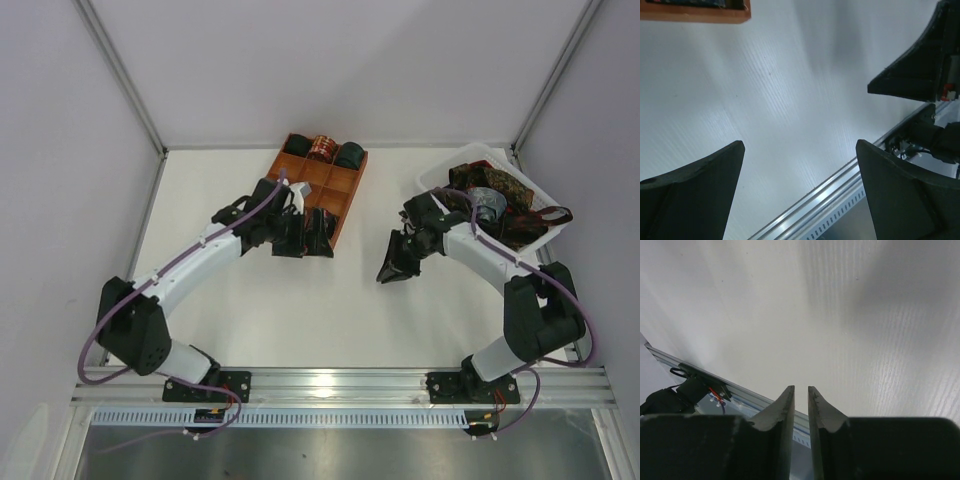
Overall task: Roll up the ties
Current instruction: Place the rolled tie into the container
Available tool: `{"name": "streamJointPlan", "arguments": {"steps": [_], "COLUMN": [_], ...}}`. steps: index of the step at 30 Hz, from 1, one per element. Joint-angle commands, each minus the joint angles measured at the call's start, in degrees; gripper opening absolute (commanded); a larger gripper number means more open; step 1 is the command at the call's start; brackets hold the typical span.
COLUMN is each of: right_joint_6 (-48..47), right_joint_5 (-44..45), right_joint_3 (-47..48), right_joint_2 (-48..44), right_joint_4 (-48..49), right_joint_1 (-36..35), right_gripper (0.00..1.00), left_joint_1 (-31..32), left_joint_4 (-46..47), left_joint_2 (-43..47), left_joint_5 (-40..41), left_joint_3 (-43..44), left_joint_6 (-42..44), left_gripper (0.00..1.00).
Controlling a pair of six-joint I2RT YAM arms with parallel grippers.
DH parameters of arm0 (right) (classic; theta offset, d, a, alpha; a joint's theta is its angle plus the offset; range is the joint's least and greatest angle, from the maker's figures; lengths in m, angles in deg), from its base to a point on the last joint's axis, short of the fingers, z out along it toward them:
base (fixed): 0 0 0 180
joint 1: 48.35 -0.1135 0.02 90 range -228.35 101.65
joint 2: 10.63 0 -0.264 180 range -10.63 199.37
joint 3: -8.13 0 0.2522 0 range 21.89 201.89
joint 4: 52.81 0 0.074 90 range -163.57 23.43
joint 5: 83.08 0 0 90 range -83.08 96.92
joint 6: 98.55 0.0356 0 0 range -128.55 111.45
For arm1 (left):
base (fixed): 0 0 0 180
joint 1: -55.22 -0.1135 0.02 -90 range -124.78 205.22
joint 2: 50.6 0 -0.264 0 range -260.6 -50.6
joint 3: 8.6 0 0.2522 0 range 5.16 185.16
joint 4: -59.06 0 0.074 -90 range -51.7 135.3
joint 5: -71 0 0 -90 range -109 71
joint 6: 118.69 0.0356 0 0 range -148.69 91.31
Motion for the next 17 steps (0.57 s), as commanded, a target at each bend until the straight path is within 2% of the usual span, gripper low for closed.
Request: {"name": "streamJointPlan", "arguments": {"steps": [1,4,5,6,7,13,15,17], "right_joint_6": [3.6,5.9,7.1,8.1,9.7,12.9,13.5,15.5], "right_joint_5": [2.3,4.1,4.8,4.8,4.8,7.0,10.0,17.4], "right_joint_3": [-1.1,-5.4,-7.2,-8.9,-12.4,-21.8,-25.1,-29.4], "right_joint_2": [-2.3,-6.7,-9.5,-11.0,-12.3,-24.4,-29.9,-40.0], "right_joint_4": [4.1,7.7,8.9,11.9,13.6,19.9,22.0,26.4], "right_joint_1": [-1.6,-3.1,-3.4,-3.5,-3.6,-5.0,-7.8,-9.9], "right_gripper": [0.23,0.49,0.71,0.87,0.98,0.99,1.00,1.00], "left_joint_1": [-0.3,-0.2,-0.2,-0.2,-0.2,-0.3,-0.2,-0.2], "left_joint_4": [9.0,14.0,15.3,17.3,18.3,22.4,26.1,30.1], "left_joint_2": [8.2,11.9,14.1,15.2,16.0,21.9,24.6,27.2], "left_joint_5": [-7.9,-12.7,-13.8,-15.3,-15.7,-18.6,-19.5,-20.1], "left_joint_3": [-6.4,-12.5,-13.9,-15.1,-17.2,-22.5,-24.8,-29.3], "left_joint_6": [-2.3,-4.0,-4.4,-4.8,-5.2,-5.7,-6.9,-9.8], "left_gripper": [1.00,1.00,1.00,1.00,1.00,1.00,1.00,1.00]}}
